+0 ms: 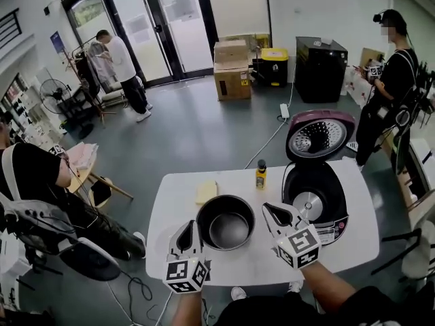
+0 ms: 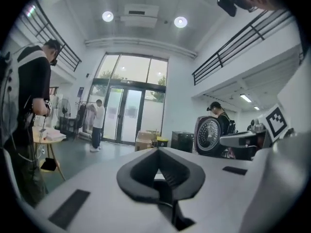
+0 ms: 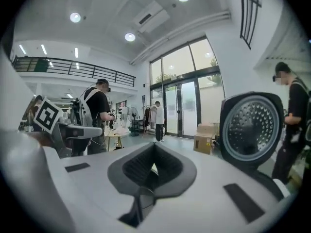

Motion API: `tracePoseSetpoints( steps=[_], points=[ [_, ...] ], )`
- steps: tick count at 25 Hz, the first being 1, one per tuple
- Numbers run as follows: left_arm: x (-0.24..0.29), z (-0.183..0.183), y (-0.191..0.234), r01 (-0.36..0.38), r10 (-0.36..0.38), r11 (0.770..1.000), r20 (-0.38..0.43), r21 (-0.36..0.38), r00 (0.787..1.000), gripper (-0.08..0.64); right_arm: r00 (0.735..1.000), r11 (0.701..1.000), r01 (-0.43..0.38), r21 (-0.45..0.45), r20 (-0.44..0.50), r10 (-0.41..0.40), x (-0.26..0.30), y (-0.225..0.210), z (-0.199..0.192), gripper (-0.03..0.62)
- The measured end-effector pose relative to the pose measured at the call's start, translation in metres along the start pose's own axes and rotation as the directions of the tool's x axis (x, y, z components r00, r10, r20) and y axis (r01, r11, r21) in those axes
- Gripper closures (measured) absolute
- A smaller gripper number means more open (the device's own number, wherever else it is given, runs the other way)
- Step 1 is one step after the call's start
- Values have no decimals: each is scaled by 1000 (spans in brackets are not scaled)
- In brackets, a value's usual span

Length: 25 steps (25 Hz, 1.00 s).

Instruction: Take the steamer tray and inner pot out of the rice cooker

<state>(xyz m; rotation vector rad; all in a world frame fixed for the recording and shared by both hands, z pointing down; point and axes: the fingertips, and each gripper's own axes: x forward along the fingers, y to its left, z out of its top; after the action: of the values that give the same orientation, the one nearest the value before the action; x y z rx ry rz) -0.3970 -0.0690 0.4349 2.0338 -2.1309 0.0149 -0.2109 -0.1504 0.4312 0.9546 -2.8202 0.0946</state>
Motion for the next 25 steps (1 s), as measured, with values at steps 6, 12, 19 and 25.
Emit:
tracePoseSetpoints(
  steps=[6,12,19,25],
  points=[
    [3,15,-63,132,-133,991,12,34,991,561,996,985,89,-146,36,-84,-49,-11,28,594],
    [18,-10,-116,217,-215,974,-26,70,976,561,985,973,171,-154,37,-167,-83,-46,12,594],
    [21,7,-138,236,-234,966,-36,105,972,561,980,966,200,-164,28,-198,-99,-56,25,594],
    [31,-15,-150,227,-223,968,-49,108,974,561,982,969,188,-160,19,-188,-99,-70,4,594]
  ],
)
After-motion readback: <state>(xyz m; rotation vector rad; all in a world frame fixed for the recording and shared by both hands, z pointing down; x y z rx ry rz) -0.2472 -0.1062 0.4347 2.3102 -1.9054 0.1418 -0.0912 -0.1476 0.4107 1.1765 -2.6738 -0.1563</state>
